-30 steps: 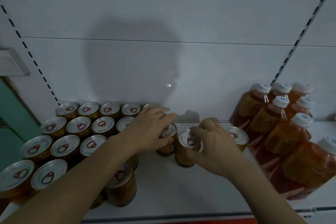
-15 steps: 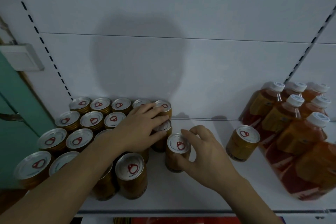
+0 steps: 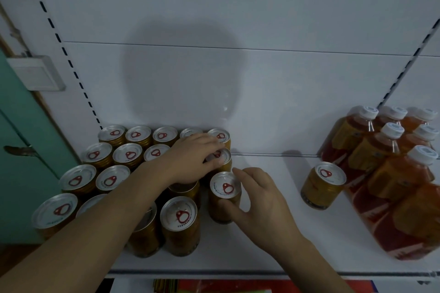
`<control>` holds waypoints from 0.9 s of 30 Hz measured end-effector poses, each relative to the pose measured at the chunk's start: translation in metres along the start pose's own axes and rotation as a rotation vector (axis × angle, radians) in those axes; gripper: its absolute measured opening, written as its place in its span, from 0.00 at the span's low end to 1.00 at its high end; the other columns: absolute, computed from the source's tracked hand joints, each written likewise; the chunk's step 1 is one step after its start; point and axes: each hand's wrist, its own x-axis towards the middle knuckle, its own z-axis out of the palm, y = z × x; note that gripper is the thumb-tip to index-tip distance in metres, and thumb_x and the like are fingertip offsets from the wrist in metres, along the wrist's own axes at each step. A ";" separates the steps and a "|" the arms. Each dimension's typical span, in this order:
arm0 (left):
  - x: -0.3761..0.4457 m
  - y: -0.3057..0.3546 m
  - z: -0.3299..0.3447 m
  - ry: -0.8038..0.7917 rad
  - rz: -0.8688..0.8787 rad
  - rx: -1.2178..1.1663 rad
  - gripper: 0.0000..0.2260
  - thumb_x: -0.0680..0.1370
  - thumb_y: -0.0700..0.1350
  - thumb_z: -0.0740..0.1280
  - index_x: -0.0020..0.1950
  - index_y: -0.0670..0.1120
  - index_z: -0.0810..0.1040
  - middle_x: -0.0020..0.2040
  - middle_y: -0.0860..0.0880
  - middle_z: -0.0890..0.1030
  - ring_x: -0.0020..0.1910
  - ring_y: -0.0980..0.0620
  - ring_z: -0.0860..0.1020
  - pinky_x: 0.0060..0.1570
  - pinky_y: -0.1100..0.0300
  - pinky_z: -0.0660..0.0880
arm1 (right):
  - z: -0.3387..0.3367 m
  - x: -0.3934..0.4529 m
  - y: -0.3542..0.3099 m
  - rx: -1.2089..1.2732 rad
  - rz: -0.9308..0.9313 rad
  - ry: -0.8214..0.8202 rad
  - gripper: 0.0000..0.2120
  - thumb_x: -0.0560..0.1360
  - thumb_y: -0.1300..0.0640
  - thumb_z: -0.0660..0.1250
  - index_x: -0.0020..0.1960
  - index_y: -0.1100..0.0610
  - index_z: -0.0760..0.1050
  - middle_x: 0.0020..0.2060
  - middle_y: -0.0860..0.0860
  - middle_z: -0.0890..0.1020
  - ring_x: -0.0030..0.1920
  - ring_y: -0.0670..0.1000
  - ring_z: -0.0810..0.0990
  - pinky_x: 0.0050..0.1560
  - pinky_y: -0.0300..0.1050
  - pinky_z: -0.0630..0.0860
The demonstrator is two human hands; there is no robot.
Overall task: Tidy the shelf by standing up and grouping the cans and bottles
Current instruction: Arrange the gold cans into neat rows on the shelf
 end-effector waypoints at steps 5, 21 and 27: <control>0.002 -0.002 -0.001 0.004 0.007 -0.021 0.24 0.85 0.62 0.60 0.81 0.57 0.69 0.81 0.55 0.68 0.81 0.52 0.62 0.78 0.42 0.63 | 0.010 0.005 -0.008 0.000 0.005 0.003 0.32 0.76 0.35 0.64 0.75 0.49 0.74 0.61 0.46 0.79 0.60 0.48 0.77 0.59 0.39 0.75; -0.005 0.001 -0.002 -0.016 0.012 0.022 0.33 0.82 0.71 0.57 0.83 0.57 0.64 0.84 0.53 0.62 0.83 0.50 0.57 0.81 0.44 0.58 | 0.025 0.004 -0.008 -0.030 -0.006 0.062 0.31 0.79 0.35 0.63 0.76 0.51 0.74 0.64 0.49 0.79 0.63 0.51 0.77 0.61 0.44 0.79; -0.006 0.007 -0.008 -0.050 -0.006 0.032 0.33 0.82 0.68 0.58 0.84 0.56 0.61 0.85 0.52 0.59 0.84 0.50 0.55 0.81 0.46 0.53 | -0.013 -0.007 0.020 -0.193 -0.066 0.147 0.29 0.83 0.37 0.64 0.74 0.57 0.76 0.66 0.53 0.79 0.67 0.54 0.76 0.66 0.48 0.76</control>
